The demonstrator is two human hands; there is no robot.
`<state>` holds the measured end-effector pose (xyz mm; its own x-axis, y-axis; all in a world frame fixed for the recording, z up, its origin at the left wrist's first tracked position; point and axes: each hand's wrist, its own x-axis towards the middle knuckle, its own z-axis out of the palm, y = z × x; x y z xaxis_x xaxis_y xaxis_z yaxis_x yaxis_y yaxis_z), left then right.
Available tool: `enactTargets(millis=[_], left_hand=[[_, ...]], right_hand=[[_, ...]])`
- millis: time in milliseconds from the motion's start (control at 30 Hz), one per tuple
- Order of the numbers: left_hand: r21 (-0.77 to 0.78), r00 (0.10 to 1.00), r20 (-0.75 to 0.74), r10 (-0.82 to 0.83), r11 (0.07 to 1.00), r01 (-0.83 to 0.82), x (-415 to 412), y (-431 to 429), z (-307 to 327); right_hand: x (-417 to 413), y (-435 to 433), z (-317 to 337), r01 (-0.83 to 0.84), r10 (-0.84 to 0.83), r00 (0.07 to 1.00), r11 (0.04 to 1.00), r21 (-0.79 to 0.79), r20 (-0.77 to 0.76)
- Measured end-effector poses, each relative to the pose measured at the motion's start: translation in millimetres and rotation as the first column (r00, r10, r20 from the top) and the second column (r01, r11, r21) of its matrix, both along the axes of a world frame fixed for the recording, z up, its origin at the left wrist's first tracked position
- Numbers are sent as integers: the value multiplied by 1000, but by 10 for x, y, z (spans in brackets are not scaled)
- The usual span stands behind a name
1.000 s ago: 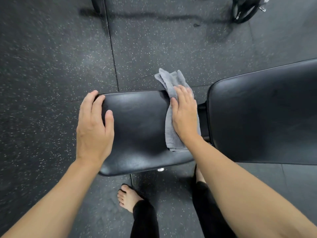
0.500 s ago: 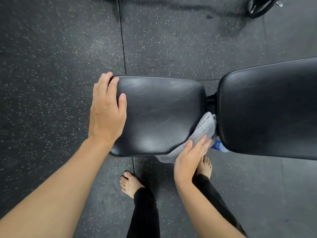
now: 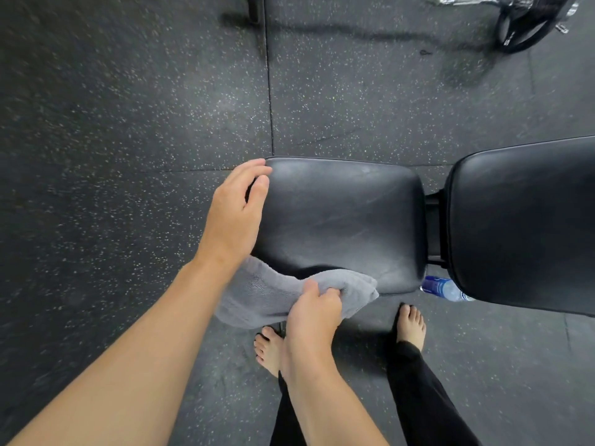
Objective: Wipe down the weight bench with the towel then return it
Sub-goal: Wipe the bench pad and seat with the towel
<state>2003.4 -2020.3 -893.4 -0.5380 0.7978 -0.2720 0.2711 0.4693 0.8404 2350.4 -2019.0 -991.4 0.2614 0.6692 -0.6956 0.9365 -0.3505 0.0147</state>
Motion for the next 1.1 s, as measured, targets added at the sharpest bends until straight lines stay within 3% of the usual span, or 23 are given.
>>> enactTargets(millis=[100, 200, 233, 267, 300, 333, 367, 433, 533, 667, 767, 900, 1033, 1100], left_hand=[[28, 998, 39, 42, 999, -43, -52, -19, 24], [39, 987, 92, 133, 990, -137, -116, -62, 39], [41, 981, 104, 167, 984, -172, -148, -78, 34], [39, 973, 110, 201, 978, -207, -173, -98, 28], [37, 965, 106, 239, 969, -244, -194, -126, 18], [40, 956, 94, 276, 959, -281, -209, -160, 11], [47, 947, 82, 311, 948, -315, -220, -191, 3], [47, 933, 47, 357, 932, -359, -248, -241, -11], [35, 922, -52, 384, 923, -383, -289, -318, -11], [38, 939, -108, 326, 945, -324, -264, -347, -1], [50, 947, -182, 265, 964, -260, -232, -309, 8], [39, 950, -231, 208, 978, -204, -181, -240, 36], [17, 954, -255, 158, 987, -159, -82, -182, 72], [-1, 960, -251, 127, 991, -132, -14, -163, 81]], right_hand=[[-3, 31, -16, -131, 135, 987, 990, -53, 90], [-107, 21, 47, -112, 132, 980, 985, -134, 152], [-396, -7, 136, -158, 171, 980, 979, -126, 103], [-813, -46, 245, -219, 219, 974, 976, 7, -52], [-1318, -86, 365, -279, 340, 908, 927, 250, -247], [-1837, -115, 479, -298, 498, 785, 825, 480, -369], [-2285, -114, 602, -324, 639, 657, 719, 614, -401], [-2751, 39, 659, -420, 809, 523, 519, 745, -269], [-2793, 594, 558, -572, 881, 460, 391, 721, -112], [-3067, 1002, 622, -726, 918, 390, 357, 588, -77], [-2958, 951, 656, -764, 951, 310, 258, 591, -15], [-2806, 797, 654, -746, 988, 155, 123, 654, -9], [-2418, 402, 575, -714, 991, -134, -83, 695, -19], [-2176, 231, 485, -646, 981, -191, -92, 758, -45]])
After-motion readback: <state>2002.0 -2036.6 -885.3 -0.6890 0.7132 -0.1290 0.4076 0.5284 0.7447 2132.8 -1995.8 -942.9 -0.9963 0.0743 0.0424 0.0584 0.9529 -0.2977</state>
